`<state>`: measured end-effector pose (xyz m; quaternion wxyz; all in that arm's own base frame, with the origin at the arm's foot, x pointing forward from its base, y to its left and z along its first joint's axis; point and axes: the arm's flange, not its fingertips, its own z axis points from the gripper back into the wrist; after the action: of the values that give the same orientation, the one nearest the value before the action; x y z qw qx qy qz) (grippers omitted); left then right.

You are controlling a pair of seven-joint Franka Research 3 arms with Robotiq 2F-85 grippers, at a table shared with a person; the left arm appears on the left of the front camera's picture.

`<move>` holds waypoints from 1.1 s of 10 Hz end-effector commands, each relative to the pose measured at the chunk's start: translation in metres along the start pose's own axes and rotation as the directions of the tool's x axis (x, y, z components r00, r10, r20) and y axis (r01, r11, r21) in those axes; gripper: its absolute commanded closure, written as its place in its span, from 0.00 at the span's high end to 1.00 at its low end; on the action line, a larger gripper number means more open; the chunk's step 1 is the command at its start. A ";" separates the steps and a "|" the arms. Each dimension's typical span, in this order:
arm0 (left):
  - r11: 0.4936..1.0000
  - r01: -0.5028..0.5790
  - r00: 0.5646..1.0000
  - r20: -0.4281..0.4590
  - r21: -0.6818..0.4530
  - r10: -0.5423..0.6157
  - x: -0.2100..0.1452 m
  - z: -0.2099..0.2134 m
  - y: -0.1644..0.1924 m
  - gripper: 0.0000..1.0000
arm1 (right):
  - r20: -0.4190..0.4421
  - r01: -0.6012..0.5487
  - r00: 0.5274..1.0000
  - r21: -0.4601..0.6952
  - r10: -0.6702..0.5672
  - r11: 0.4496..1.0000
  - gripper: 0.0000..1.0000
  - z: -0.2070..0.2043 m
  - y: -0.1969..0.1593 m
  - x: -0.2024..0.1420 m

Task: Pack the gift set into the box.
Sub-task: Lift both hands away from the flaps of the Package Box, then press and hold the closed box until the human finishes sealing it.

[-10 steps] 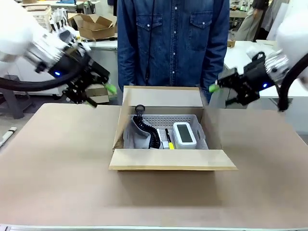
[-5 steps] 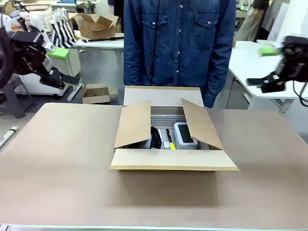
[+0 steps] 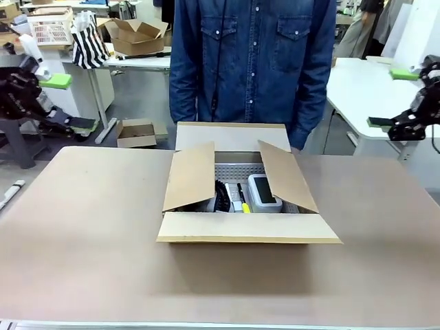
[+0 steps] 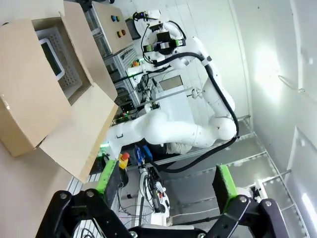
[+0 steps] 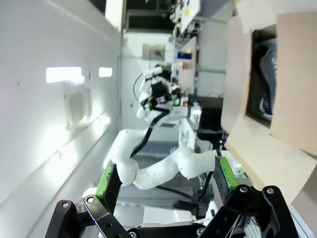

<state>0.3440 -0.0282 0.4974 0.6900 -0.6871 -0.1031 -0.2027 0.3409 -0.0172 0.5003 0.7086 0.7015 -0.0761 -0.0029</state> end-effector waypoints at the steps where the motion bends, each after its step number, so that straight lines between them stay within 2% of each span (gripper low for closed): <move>1: 0.999 0.030 0.999 -0.010 -0.021 -0.031 0.004 -0.002 -0.005 1.00 | -0.032 -0.033 0.999 0.053 0.035 0.998 1.00 0.000 0.005 0.006; 11: 0.999 0.030 0.999 -0.010 -0.021 -0.031 0.004 -0.002 -0.005 1.00 | -0.032 -0.033 0.999 0.053 0.035 0.998 1.00 0.000 0.005 0.006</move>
<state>0.3449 -0.0310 0.5019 0.6907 -0.6843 -0.1004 -0.2111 0.3425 -0.0188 0.5027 0.7002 0.7107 -0.0667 0.0152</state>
